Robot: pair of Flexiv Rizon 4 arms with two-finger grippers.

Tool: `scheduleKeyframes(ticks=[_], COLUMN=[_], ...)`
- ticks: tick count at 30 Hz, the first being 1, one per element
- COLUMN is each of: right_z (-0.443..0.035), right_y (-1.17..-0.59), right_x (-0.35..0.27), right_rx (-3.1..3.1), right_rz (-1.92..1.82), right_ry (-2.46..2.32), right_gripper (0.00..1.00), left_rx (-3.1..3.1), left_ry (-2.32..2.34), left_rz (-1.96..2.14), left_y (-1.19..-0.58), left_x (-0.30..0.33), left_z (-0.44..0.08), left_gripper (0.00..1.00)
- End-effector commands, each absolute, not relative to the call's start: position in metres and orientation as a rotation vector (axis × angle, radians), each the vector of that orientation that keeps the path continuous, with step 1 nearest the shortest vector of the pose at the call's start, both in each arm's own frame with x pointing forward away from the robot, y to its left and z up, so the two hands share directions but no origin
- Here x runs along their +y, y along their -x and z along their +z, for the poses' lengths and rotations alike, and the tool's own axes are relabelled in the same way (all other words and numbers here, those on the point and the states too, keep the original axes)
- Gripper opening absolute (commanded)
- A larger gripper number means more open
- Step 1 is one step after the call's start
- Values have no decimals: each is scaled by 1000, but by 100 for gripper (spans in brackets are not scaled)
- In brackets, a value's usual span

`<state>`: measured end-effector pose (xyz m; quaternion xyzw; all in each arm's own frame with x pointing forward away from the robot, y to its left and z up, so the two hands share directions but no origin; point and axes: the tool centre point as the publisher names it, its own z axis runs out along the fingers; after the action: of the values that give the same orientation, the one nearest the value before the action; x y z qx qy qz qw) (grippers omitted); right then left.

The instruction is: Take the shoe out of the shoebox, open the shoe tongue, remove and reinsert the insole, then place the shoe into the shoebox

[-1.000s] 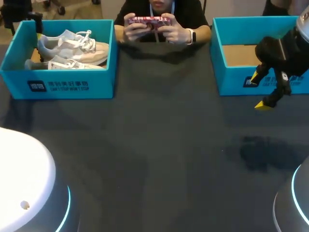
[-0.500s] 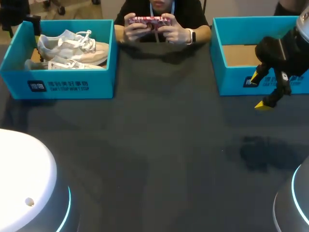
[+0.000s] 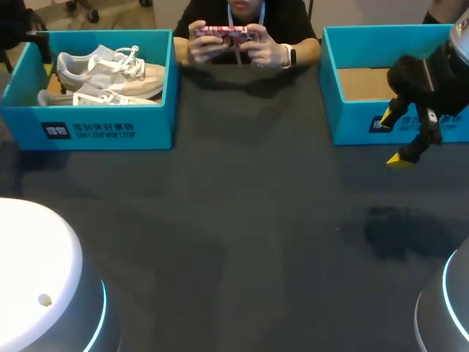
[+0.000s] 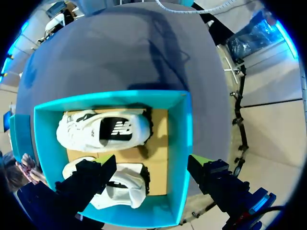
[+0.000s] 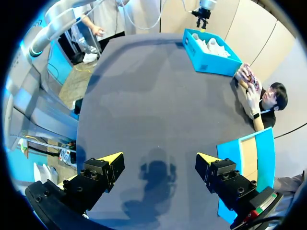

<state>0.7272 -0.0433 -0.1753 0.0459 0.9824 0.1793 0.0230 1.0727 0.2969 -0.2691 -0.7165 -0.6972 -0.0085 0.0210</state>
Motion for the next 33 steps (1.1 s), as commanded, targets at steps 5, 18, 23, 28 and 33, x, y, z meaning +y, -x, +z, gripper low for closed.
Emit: scheduleKeyframes(ticks=[5,18,23,28,33], right_z=[-176,-176,-176,-176,-176], right_y=[-728,-728,-728,-728,-728], right_x=[-43,-43,-43,-43,-43], right_rx=[3044,3044,3044,3044,3044], right_rz=[553,553,553,553,553], right_ry=[-142,-142,-142,-142,-142], right_gripper=[100,100,100,100,100], left_rx=[-2106,-2034,-2018,-2027,-2025], left_ry=[2268,2328,2344,2335,2353], left_rz=[-11,34,24,-4,-5], left_y=[-1057,-1044,-1037,-1032,-1029], left_x=[289,280,278,276,276], left_z=[-284,-317,-328,-340,-351], left_gripper=[100,98,97,97,97])
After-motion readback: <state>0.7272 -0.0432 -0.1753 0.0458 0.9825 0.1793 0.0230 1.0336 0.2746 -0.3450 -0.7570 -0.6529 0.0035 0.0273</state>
